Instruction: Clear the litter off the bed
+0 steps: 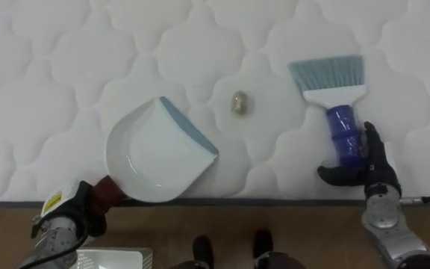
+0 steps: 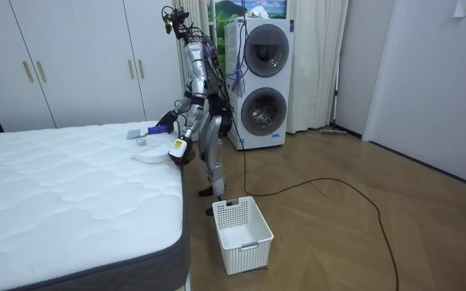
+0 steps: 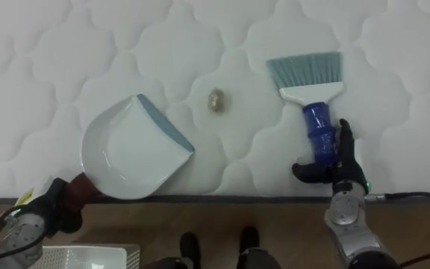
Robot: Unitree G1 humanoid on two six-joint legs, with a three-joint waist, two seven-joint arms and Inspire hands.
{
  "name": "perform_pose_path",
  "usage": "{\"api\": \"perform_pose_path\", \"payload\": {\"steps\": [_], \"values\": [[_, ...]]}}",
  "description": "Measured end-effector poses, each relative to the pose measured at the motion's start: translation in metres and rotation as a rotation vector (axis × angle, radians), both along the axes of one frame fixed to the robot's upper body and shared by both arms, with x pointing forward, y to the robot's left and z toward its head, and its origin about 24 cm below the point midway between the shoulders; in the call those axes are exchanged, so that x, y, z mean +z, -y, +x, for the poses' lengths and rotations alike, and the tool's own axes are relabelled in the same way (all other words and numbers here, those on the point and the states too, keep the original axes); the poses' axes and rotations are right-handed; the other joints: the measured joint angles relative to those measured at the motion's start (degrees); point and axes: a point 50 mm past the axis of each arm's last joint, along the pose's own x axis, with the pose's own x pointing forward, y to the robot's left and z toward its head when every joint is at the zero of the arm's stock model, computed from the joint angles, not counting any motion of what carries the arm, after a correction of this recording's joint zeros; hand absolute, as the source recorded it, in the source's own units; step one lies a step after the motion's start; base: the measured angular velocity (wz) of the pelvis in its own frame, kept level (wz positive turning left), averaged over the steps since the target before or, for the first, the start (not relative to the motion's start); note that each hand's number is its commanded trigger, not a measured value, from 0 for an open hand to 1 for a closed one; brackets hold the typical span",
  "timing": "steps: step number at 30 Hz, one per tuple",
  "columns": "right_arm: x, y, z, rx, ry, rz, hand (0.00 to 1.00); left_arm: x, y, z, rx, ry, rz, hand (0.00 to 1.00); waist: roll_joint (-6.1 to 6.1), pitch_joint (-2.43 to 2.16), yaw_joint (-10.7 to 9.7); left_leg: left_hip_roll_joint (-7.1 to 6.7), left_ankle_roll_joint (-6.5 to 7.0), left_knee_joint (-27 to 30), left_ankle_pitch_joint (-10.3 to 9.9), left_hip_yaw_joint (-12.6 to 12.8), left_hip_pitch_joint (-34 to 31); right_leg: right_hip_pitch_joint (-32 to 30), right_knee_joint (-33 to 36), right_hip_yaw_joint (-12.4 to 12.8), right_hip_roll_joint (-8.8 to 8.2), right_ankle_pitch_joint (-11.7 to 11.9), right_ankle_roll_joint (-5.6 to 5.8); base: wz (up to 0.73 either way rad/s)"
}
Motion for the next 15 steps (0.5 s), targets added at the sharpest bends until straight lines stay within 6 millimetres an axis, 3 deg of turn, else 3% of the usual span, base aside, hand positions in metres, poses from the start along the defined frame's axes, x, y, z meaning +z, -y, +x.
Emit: {"api": "perform_pose_path", "payload": {"steps": [13, 14, 15], "values": [[-0.001, 0.010, 0.006, -0.003, -0.092, -0.021, 0.00, 0.000, -0.001, 0.002, 0.020, -0.041, -0.012, 1.00, -0.09, 0.13, 0.38, -0.18, 0.09, 0.81, -0.08, -0.91, 0.00, 0.30, 1.03, -1.01, -0.78, -0.66, -0.17, 0.06], [-0.001, 0.012, 0.005, -0.001, -0.099, -0.022, 0.54, 0.000, -0.001, 0.002, 0.021, -0.046, -0.013, 1.00, -0.09, 0.13, 0.44, -0.19, 0.10, 0.81, -0.08, -0.91, 0.00, 0.30, 1.01, -1.01, -0.79, -0.66, -0.17, 0.00], [-0.001, 0.012, 0.005, 0.001, -0.102, -0.022, 0.90, 0.000, -0.001, 0.002, 0.022, -0.048, -0.012, 1.00, -0.09, 0.13, 0.45, -0.19, 0.10, 0.81, -0.08, -0.91, -0.02, 0.31, 0.97, -1.01, -0.79, -0.66, -0.17, 0.00]]}}
